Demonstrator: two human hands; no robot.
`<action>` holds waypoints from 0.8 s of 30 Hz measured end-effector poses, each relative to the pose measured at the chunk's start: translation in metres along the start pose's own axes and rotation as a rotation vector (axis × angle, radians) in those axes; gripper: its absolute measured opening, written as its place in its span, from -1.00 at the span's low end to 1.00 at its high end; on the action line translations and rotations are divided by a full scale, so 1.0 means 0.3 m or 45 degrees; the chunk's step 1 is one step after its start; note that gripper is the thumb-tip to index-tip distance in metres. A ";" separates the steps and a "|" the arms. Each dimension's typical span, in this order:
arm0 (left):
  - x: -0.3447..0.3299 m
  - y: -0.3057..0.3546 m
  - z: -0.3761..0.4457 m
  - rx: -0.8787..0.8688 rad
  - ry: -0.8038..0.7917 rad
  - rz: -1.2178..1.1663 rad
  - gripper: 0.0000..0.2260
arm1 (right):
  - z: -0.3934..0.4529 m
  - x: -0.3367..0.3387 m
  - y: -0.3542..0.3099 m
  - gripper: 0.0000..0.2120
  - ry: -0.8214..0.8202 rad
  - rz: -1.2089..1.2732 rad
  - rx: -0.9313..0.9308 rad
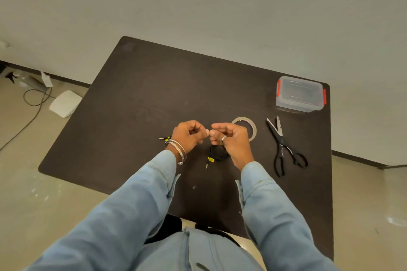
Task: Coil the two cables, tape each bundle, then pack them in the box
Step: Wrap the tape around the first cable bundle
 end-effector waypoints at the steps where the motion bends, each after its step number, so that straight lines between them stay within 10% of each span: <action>1: 0.024 -0.008 0.000 0.016 -0.012 -0.003 -0.88 | 0.010 -0.019 0.005 -0.84 0.005 -0.025 -0.007; 15: 0.249 -0.105 0.042 0.233 0.128 0.108 -0.93 | 0.073 -0.286 0.006 -0.84 0.254 -0.704 0.190; 24: 0.315 -0.109 0.130 0.035 -0.136 0.510 -0.92 | 0.117 -0.339 -0.009 -0.90 0.281 -0.694 -0.011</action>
Point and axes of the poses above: each hand's wrist, its own z-axis towards the middle knuckle, its own x-axis out of the back of the hand, y = z × x, the point moved 3 cm from there along z, towards the middle knuckle, and after that the axes turned 10 degrees about -x, right-handed, at the moved point
